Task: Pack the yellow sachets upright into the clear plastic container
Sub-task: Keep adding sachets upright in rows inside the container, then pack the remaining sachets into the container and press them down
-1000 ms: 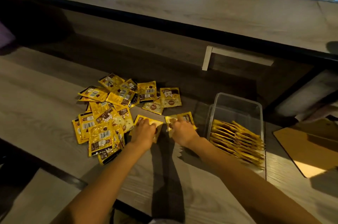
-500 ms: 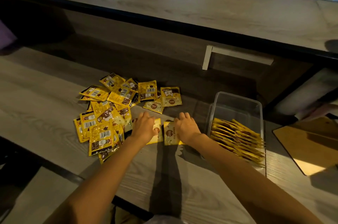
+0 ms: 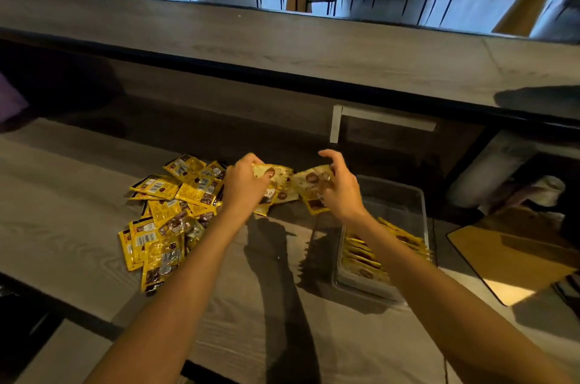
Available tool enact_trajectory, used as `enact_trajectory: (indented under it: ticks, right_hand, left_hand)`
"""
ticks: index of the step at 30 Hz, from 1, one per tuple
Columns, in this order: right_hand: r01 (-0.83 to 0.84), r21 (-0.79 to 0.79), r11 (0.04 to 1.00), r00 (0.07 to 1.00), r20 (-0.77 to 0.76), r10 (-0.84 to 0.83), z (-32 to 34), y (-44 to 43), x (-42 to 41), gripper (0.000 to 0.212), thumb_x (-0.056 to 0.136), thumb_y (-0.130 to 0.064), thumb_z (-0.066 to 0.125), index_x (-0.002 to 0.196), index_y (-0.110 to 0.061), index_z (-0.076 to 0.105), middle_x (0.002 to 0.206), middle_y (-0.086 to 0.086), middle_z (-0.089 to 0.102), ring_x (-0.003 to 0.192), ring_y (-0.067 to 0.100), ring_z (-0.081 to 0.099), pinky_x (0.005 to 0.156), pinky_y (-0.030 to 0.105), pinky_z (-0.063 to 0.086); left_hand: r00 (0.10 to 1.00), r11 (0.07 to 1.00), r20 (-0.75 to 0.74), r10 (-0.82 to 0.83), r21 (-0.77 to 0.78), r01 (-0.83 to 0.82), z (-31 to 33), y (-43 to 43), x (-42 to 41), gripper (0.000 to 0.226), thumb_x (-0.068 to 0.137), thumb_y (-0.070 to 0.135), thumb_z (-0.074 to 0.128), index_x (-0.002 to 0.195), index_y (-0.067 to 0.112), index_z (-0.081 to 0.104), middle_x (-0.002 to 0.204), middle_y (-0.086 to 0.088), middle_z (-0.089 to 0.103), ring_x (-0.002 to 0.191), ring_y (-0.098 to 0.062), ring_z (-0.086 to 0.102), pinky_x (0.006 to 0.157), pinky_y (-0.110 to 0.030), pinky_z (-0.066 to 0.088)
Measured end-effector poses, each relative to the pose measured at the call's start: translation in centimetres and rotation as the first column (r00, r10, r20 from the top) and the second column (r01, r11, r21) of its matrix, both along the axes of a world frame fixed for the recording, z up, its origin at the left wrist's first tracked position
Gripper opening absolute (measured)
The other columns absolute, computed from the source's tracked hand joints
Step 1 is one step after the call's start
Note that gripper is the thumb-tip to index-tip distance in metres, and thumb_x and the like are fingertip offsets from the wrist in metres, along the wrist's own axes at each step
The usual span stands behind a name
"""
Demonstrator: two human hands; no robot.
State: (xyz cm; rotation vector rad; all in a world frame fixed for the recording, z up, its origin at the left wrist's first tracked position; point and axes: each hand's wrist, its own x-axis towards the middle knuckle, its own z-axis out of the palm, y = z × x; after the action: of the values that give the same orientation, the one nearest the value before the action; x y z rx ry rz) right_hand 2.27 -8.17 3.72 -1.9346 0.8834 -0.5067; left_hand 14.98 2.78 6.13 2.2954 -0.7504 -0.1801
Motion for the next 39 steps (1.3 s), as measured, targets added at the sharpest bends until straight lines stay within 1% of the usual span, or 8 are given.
enact_trajectory:
  ticks: [4, 7, 11, 15, 21, 26, 32, 39]
  right_hand:
    - [0.148, -0.023, 0.989, 0.974, 0.179, -0.141, 1.4, -2.4, -2.6, 0.046, 0.083, 0.016, 0.047, 0.113, -0.018, 0.058, 0.116, 0.002, 0.050, 0.119, 0.024, 0.051, 0.086, 0.043, 0.057]
    - [0.311, -0.053, 0.949, 0.930, 0.221, -0.293, 2.1, -4.2, -5.3, 0.034, 0.085, 0.011, 0.049, 0.106, -0.013, 0.060, 0.116, 0.010, 0.060, 0.113, 0.024, 0.057, 0.084, 0.046, 0.057]
    - [0.479, -0.104, 0.871, 0.872, 0.170, -0.459, 1.8, -6.0, -9.3, 0.018, 0.088, 0.003, 0.052, 0.104, -0.005, 0.056, 0.111, 0.015, 0.063, 0.106, 0.025, 0.060, 0.077, 0.037, 0.057]
    - [0.518, -0.065, 0.853, 0.854, 0.098, -0.512, 0.3, -7.1, -12.4, 0.013, 0.090, -0.002, 0.051, 0.102, -0.005, 0.051, 0.100, 0.010, 0.058, 0.102, 0.029, 0.059, 0.079, 0.048, 0.055]
    - [0.360, 0.094, 0.928, 0.924, 0.097, -0.369, -1.8, -6.9, -14.4, 0.038, 0.088, 0.003, 0.053, 0.125, -0.006, 0.048, 0.112, 0.012, 0.061, 0.103, 0.021, 0.061, 0.084, 0.041, 0.056]
    - [0.218, 0.086, 0.972, 0.970, -0.131, -0.206, -3.1, -7.1, -14.7, 0.036, 0.091, 0.003, 0.046, 0.123, -0.007, 0.055, 0.120, 0.015, 0.061, 0.114, 0.027, 0.058, 0.092, 0.043, 0.053]
    - [-0.148, -0.092, 0.985, 0.869, -0.488, 0.085, -3.0, -7.4, -14.8, 0.031, 0.097, -0.014, 0.043, 0.127, -0.014, 0.051, 0.122, 0.011, 0.061, 0.112, 0.026, 0.057, 0.093, 0.037, 0.046]
    - [-0.334, -0.075, 0.940, 0.795, -0.557, 0.238, -1.9, -7.8, -15.1, 0.034, 0.095, -0.019, 0.049, 0.129, -0.013, 0.053, 0.123, 0.009, 0.062, 0.114, 0.022, 0.058, 0.089, 0.024, 0.043]
  left_hand:
    - [0.992, 0.985, -0.016, -0.124, -0.122, 0.121, 2.1, -2.6, -1.7, 0.010, 0.081, 0.006, 0.061, 0.078, 0.016, 0.058, 0.086, -0.002, 0.062, 0.096, -0.024, 0.058, 0.071, -0.031, 0.044]
    - [0.968, 0.952, -0.029, -0.247, -0.192, 0.237, 2.4, -4.8, -3.3, 0.011, 0.082, 0.008, 0.064, 0.077, 0.015, 0.058, 0.088, -0.004, 0.065, 0.091, -0.019, 0.058, 0.068, -0.026, 0.048]
    - [0.916, 0.889, -0.095, -0.390, -0.300, 0.347, 1.8, -7.6, -6.2, 0.005, 0.083, 0.007, 0.065, 0.087, 0.006, 0.061, 0.093, -0.007, 0.064, 0.087, -0.013, 0.058, 0.065, -0.019, 0.047]
    - [0.865, 0.844, -0.107, -0.490, -0.305, 0.441, 0.4, -9.7, -9.2, 0.011, 0.083, 0.003, 0.064, 0.088, 0.012, 0.060, 0.089, 0.003, 0.059, 0.087, -0.008, 0.055, 0.064, -0.009, 0.042]
    - [0.828, 0.855, -0.217, -0.517, -0.167, 0.491, -3.1, -10.6, -10.2, 0.015, 0.082, 0.002, 0.064, 0.085, 0.016, 0.058, 0.091, 0.000, 0.058, 0.092, -0.014, 0.055, 0.068, -0.020, 0.046]
    - [0.795, 0.820, -0.245, -0.555, 0.001, 0.572, -4.7, -10.1, -10.1, 0.012, 0.086, 0.005, 0.060, 0.088, 0.017, 0.056, 0.091, -0.002, 0.059, 0.091, -0.016, 0.056, 0.068, -0.023, 0.045]
    - [0.637, 0.539, -0.198, -0.745, 0.385, 0.749, -4.8, -10.2, -9.8, 0.032, 0.095, 0.015, 0.043, 0.120, 0.023, 0.061, 0.120, -0.005, 0.065, 0.114, -0.021, 0.056, 0.102, -0.039, 0.041]
    - [0.509, 0.389, -0.310, -0.803, 0.374, 0.842, -3.4, -10.3, -8.9, 0.032, 0.092, 0.027, 0.054, 0.122, 0.016, 0.059, 0.119, -0.004, 0.064, 0.108, -0.013, 0.058, 0.092, -0.031, 0.047]
